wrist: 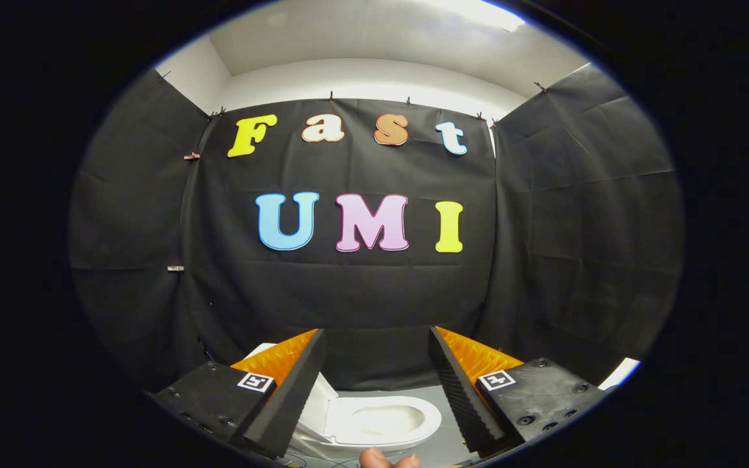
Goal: Open the toilet lid.
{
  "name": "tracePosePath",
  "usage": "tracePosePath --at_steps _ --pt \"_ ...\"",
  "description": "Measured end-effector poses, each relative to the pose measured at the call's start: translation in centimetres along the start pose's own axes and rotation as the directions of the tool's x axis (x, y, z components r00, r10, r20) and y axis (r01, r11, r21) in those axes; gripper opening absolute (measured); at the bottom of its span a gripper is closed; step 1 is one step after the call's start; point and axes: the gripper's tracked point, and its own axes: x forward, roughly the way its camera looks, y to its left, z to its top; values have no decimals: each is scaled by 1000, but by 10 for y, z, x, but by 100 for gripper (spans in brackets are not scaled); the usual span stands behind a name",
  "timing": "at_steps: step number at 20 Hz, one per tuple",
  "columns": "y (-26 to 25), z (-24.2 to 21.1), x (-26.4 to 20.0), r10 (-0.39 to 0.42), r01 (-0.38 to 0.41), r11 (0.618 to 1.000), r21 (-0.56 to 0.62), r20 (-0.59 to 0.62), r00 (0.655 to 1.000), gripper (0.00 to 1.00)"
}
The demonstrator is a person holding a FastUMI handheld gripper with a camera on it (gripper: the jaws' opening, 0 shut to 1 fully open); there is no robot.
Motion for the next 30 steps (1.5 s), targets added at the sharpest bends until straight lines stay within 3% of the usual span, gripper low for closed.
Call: tracePosePath --at_steps 30 --pt "8 -6 1 1 -1 1000 -16 -6 1000 98"
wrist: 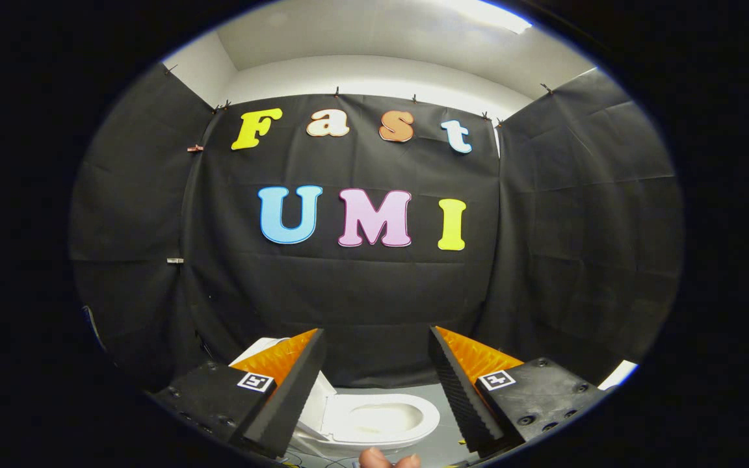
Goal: Open the toilet lid.
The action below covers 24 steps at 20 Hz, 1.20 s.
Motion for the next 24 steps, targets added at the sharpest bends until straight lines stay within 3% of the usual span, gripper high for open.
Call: tracePosePath --at_steps 16,24 --pt "-3 -1 0 -4 4 1000 -6 1 1000 98" --pt "14 -3 7 33 -33 999 -39 10 999 98"
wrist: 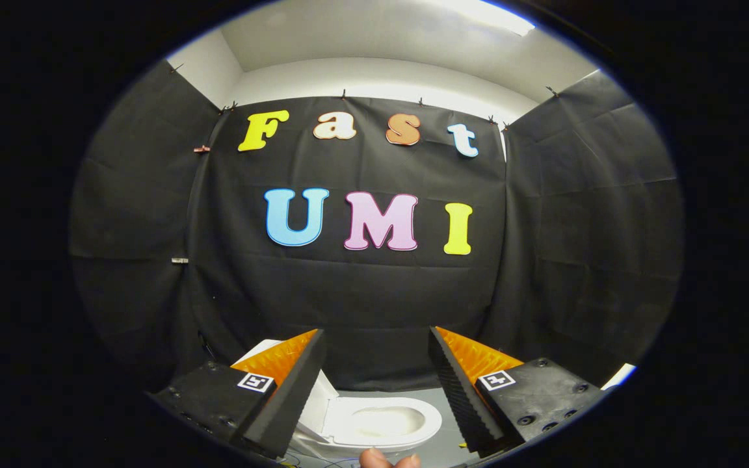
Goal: Open the toilet lid.
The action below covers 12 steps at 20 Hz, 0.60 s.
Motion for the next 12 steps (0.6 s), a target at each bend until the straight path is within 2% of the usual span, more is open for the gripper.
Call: tracePosePath --at_steps 12 --pt "15 -11 5 4 -4 1000 -15 -31 1000 98"
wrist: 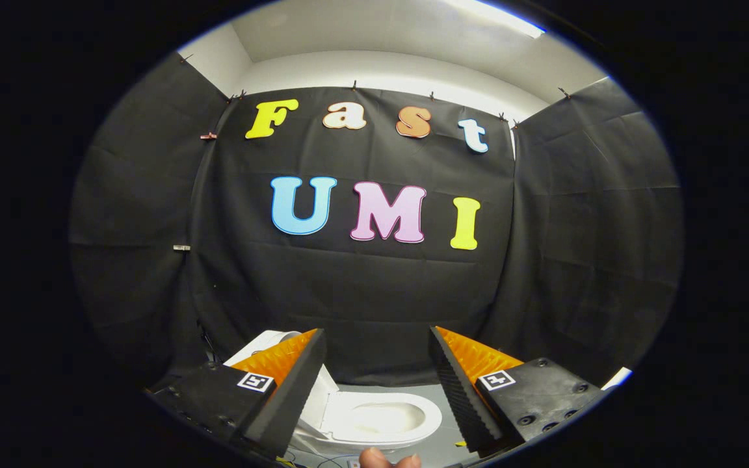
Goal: Open the toilet lid.
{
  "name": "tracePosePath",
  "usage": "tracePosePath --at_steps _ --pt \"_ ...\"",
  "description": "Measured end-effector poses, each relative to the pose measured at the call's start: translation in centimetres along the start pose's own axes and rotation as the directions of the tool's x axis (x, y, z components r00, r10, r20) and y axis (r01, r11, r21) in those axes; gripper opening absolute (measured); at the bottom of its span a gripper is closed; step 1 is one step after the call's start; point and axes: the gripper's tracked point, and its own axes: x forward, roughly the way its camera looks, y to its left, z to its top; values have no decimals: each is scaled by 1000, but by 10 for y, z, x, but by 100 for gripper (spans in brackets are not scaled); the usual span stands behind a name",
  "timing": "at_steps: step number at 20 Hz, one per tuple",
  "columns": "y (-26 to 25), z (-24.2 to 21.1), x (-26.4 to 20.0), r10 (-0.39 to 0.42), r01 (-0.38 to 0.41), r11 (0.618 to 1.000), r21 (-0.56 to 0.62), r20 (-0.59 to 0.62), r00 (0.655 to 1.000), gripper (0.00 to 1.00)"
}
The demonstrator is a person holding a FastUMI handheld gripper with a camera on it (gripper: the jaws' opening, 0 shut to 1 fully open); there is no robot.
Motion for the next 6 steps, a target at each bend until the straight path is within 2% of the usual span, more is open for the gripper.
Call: tracePosePath --at_steps 6 --pt "-4 1 -1 -5 5 1000 9 0 1000 98"
